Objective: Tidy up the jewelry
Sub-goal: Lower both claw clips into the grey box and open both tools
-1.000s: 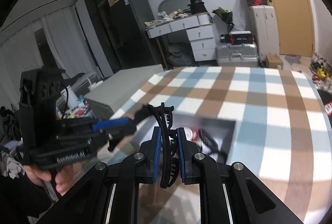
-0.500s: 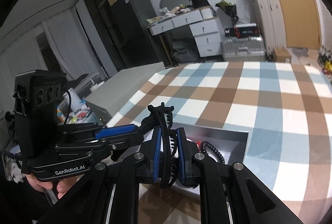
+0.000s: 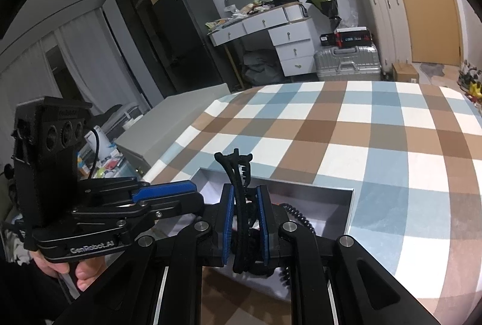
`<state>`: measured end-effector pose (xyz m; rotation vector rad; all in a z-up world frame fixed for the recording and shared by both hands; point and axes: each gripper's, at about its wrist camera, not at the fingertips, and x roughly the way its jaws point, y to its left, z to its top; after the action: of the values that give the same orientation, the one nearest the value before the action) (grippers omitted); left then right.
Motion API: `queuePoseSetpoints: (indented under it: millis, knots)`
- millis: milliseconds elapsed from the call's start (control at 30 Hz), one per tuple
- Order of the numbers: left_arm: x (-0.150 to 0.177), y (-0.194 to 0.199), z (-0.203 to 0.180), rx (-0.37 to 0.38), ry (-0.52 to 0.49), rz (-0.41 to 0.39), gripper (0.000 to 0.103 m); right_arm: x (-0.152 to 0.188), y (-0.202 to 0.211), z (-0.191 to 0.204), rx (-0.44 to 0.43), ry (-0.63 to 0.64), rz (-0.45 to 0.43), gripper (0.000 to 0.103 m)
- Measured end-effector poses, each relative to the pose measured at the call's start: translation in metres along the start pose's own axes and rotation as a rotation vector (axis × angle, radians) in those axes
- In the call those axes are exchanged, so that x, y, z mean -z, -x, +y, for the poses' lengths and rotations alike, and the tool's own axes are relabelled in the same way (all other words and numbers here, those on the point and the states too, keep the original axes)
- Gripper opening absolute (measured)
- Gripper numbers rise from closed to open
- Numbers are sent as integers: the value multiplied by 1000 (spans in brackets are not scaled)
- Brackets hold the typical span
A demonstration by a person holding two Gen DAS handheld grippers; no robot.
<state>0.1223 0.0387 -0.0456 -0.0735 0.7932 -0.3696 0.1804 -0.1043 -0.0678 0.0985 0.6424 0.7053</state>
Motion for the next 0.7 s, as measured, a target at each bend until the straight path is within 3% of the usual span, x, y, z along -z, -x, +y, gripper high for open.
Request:
queuePoseSetpoints:
  millis: [33, 133, 167, 200, 300, 400, 533, 633, 700]
  knots:
    - [-1, 0, 1, -20, 4, -3, 14, 0, -4, 0, 6, 3, 14, 25]
    - [0, 3, 5, -33, 19, -23, 24, 1, -3, -5, 19, -21, -2, 62]
    - [1, 6, 6, -42, 23, -34, 35, 1, 3, -7, 27, -31, -26, 69]
    - [3, 10, 7, -64, 27, -56, 49, 2, 10, -9, 32, -43, -56, 69]
    - [6, 21, 9, -110, 39, -128, 65, 2, 28, -11, 13, -67, -121, 70]
    - [8, 31, 12, -154, 60, -189, 82, 4, 47, -7, 31, -66, -192, 85]
    - [12, 38, 14, -194, 94, -261, 84, 9, 71, 2, 81, -46, -291, 103]
    - [16, 39, 15, -267, 110, -304, 88, 15, 83, 13, 99, -2, -344, 103]
    - [19, 41, 16, -308, 115, -335, 97, 20, 87, 20, 142, 27, -356, 103]
